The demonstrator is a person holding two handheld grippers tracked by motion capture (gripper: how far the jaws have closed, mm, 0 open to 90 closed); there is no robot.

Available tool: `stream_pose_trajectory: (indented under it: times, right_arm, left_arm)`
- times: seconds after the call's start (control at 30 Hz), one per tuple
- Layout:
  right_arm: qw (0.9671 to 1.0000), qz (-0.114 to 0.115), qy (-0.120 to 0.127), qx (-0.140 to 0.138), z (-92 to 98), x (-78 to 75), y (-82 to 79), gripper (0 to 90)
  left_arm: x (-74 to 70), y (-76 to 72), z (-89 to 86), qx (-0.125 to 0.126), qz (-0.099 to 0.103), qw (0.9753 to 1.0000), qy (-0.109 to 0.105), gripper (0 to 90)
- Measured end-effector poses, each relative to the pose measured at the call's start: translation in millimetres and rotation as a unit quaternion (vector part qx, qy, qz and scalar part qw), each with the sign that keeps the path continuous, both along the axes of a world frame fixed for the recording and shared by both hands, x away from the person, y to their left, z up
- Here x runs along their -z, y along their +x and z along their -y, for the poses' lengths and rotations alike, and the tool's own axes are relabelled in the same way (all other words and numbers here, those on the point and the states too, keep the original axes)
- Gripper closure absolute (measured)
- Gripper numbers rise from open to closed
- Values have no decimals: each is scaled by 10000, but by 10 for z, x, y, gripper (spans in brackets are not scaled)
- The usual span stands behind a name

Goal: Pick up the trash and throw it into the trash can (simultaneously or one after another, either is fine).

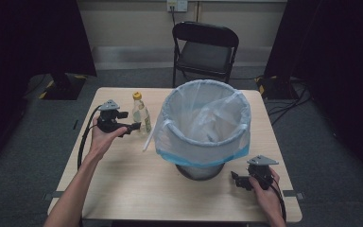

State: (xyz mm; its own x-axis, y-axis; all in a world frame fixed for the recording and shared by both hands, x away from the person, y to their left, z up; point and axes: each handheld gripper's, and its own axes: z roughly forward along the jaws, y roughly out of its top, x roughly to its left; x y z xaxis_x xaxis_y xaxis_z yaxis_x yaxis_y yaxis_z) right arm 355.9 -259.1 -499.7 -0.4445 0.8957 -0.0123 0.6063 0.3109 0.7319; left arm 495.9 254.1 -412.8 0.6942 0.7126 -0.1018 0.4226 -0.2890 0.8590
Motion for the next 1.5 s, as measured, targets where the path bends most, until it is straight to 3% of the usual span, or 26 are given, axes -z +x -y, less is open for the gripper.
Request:
stream_pose_trajectory:
  times: [0.07,0.1,0.23,0.4,0.47,0.77,0.93,1.2,1.27,1.33,1.4,1.5]
  right_arm:
    - [10000,2,-1,-3,0,0,0,116]
    - [10000,0,0,-3,1,0,0,116]
    - [10000,0,-1,-2,0,0,0,116]
    - [10000,2,0,-2,0,0,1,116]
    - [10000,1,1,-4,0,0,0,116]
    - [10000,0,5,-8,1,0,1,116]
    - [10000,0,4,-7,2,0,1,116]
    - [10000,-1,5,-5,1,0,0,116]
    - [10000,-1,5,-5,1,0,0,116]
    - [10000,-1,4,-5,1,0,0,116]
    - [10000,-1,4,-4,1,0,0,116]
    - [10000,-1,5,-4,1,0,0,116]
  left_arm:
    - [21,42,17,-56,103,9999,14,164]
    - [67,105,22,4,-47,10000,36,159]
    - [126,188,74,-12,-160,9999,10,158]
    - [196,304,147,-51,-22,10000,31,159]
    - [272,365,172,-39,-258,9997,-35,158]
    - [469,415,272,-69,-254,9996,106,165]
    - [598,474,289,-76,-435,9990,21,164]
    - [631,489,319,-161,-305,9994,19,213]
    - [658,497,347,-177,-260,9994,134,225]
    - [667,506,365,-227,-227,9994,99,235]
    - [658,492,381,-247,-173,9991,290,250]
    - [657,491,384,-281,-170,9991,279,257]
